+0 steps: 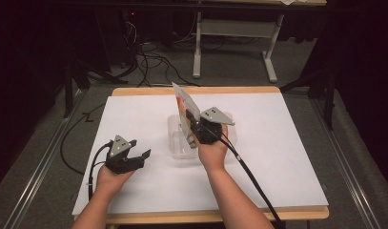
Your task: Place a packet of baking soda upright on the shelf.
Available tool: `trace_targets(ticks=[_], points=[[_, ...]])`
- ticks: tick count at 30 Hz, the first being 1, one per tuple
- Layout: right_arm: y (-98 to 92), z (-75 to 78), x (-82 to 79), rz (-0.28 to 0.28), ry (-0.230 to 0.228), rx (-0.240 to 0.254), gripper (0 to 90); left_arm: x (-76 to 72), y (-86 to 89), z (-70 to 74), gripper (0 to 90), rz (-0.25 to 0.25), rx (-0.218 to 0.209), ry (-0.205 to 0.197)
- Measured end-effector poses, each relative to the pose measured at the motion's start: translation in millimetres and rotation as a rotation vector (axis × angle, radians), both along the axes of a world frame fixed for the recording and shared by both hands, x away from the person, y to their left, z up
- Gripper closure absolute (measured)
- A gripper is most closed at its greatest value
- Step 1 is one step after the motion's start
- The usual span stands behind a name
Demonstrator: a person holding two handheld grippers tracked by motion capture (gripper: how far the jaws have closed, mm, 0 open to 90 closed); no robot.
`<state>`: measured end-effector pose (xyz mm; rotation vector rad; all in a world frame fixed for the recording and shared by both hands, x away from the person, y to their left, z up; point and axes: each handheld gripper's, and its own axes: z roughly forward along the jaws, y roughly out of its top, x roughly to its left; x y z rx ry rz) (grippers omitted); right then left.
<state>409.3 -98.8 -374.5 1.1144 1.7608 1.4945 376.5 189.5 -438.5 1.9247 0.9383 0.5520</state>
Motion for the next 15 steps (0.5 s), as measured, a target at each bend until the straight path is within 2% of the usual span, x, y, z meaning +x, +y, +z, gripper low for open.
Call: trace_targets(ticks=[6,12,15], points=[[6.8,-8.8,1.5,0.005,-0.002,-0.014,90.0,0.5,0.2,-0.3,32.9,-0.002,0.002,0.001],[3.4,-22.0,0.9,0.020,0.008,-0.008,90.0,0.8,-0.9,-1.1,32.9,-0.003,0.002,0.004],[3.0,-23.3,0.0,0.022,0.012,-0.006,90.0,0.7,-1.5,-1.2,32.9,-0.008,0.007,0.004]])
